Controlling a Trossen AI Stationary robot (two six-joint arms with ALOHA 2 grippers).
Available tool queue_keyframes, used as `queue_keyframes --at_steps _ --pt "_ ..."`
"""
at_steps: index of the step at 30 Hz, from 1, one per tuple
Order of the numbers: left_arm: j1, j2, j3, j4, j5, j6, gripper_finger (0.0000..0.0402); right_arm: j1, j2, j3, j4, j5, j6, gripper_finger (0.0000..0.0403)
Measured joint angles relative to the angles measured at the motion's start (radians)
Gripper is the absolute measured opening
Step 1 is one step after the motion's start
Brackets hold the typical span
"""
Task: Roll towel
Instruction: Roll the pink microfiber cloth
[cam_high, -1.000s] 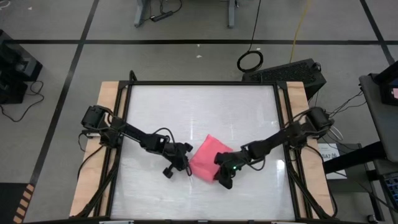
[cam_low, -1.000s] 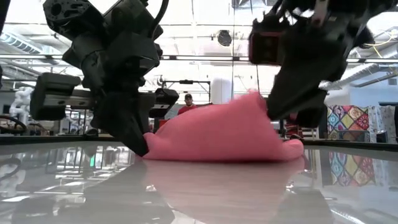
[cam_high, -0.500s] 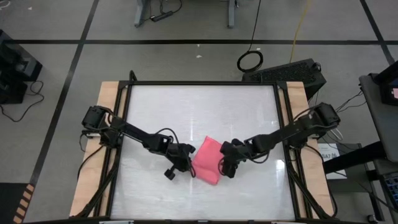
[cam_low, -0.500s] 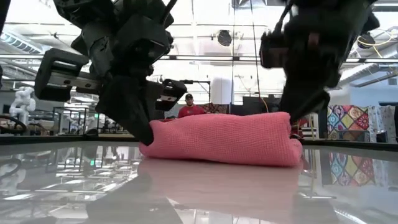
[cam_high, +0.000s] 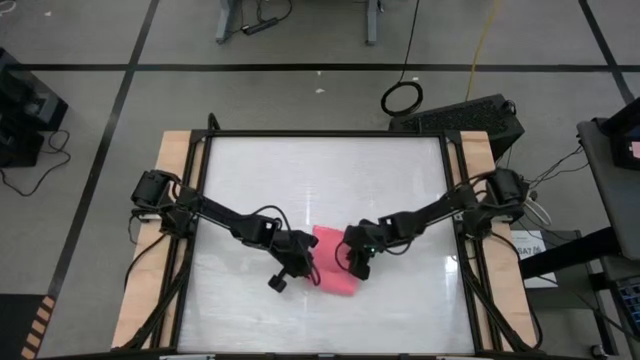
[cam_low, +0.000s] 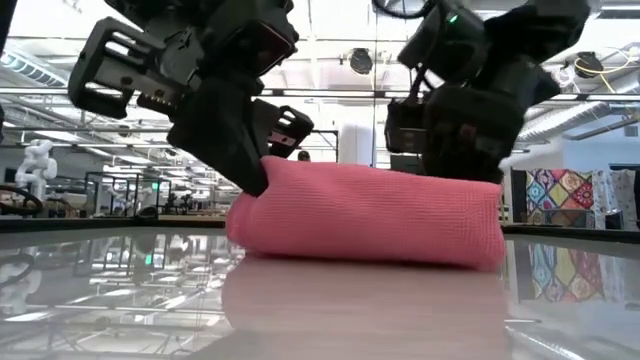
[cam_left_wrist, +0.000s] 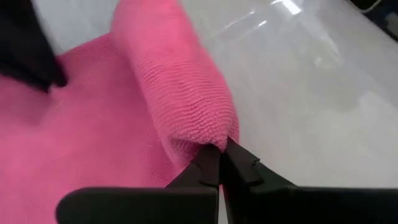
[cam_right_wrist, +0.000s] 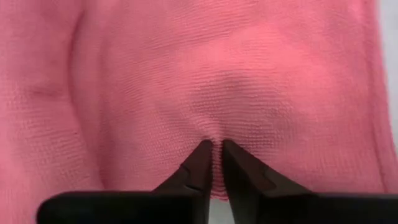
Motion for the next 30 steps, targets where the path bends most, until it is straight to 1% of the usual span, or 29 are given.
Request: queue_keyframes --at_steps 2,4,7,9,12,16,21,25,27,30 --pt "0.000 0.000 0.001 -0.001 0.005 -0.027 0.0002 -0.026 0.000 0.000 -0.014 -0.013 -0.046 0.0027" --pt "0.000 0.000 0.002 -0.013 0.010 -0.051 0.0002 -0.046 0.001 0.000 -0.017 -0.048 -0.085 0.0024" --pt "0.000 0.000 0.002 -0.027 0.018 -0.083 0.0002 -0.060 -0.013 -0.002 -0.019 -0.061 -0.114 0.0029" --pt "0.000 0.000 0.002 -0.025 0.046 -0.107 0.0002 -0.061 -0.036 -0.004 -0.030 -0.043 -0.139 0.0044" --pt "0.000 0.000 0.002 -0.022 0.064 -0.134 0.0002 -0.061 -0.082 -0.008 -0.057 0.016 -0.166 0.0081" --pt "0.003 0.000 0.002 -0.020 0.070 -0.160 0.0001 -0.055 -0.157 -0.007 -0.056 0.027 -0.178 0.0137" --pt "0.003 0.000 0.002 -0.020 0.074 -0.160 0.0001 0.008 -0.236 -0.006 -0.032 0.077 -0.199 0.0188" --pt "0.003 0.000 0.002 -0.020 0.075 -0.163 0.0001 0.098 -0.250 -0.005 0.035 0.109 -0.233 0.0217" --pt "0.003 0.000 0.002 -0.020 0.074 -0.163 0.0001 0.152 -0.246 -0.005 0.057 0.146 -0.241 0.0230" --pt "0.003 0.000 0.002 -0.019 0.074 -0.177 0.0001 0.228 -0.224 -0.005 0.069 0.240 -0.241 0.0246"
